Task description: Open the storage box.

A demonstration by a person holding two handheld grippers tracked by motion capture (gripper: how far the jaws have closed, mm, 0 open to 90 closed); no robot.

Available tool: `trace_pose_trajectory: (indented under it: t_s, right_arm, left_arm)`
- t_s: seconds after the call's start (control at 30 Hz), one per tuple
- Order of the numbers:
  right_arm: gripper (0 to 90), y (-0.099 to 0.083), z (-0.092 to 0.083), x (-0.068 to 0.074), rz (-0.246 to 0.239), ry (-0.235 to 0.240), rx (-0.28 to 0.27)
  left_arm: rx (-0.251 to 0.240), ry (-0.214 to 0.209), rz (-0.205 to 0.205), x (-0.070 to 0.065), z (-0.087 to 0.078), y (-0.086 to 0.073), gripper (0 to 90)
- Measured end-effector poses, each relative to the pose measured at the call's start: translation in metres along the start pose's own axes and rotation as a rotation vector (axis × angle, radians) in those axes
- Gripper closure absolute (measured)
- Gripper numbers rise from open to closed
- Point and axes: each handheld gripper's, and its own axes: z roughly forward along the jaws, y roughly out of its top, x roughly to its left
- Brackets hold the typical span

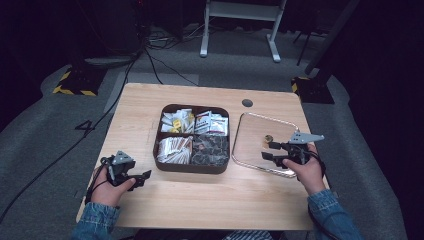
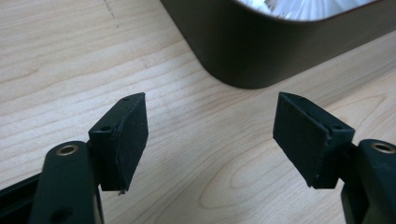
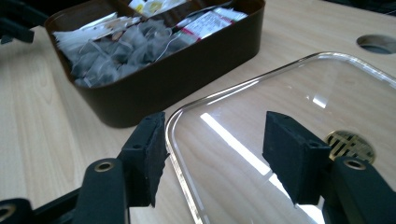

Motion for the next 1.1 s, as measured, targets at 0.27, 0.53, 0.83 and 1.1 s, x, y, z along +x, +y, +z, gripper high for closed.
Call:
trace_pose_trajectory:
  t_s: [0.27,0.53,0.83,1.1]
  right_arm:
    - [44.5,-0.018,0.003,0.010,-0.011,0.030,0.033]
    - [50.9,-0.036,0.014,0.026,-0.075,0.080,0.119]
    - [53.5,-0.049,0.033,0.040,-0.129,0.132,0.188]
    - [46.8,-0.053,0.034,0.044,-0.197,0.130,0.180]
  left_arm:
    - [-0.030,-0.001,-0.010,0.000,-0.009,0.004,26.6]
    - [-0.026,-0.009,-0.019,-0.002,-0.009,0.008,27.0]
    - [-0.045,0.000,-0.019,-0.004,-0.010,0.017,26.7]
    - [-0.114,-0.003,-0.053,-0.002,-0.013,0.023,23.7]
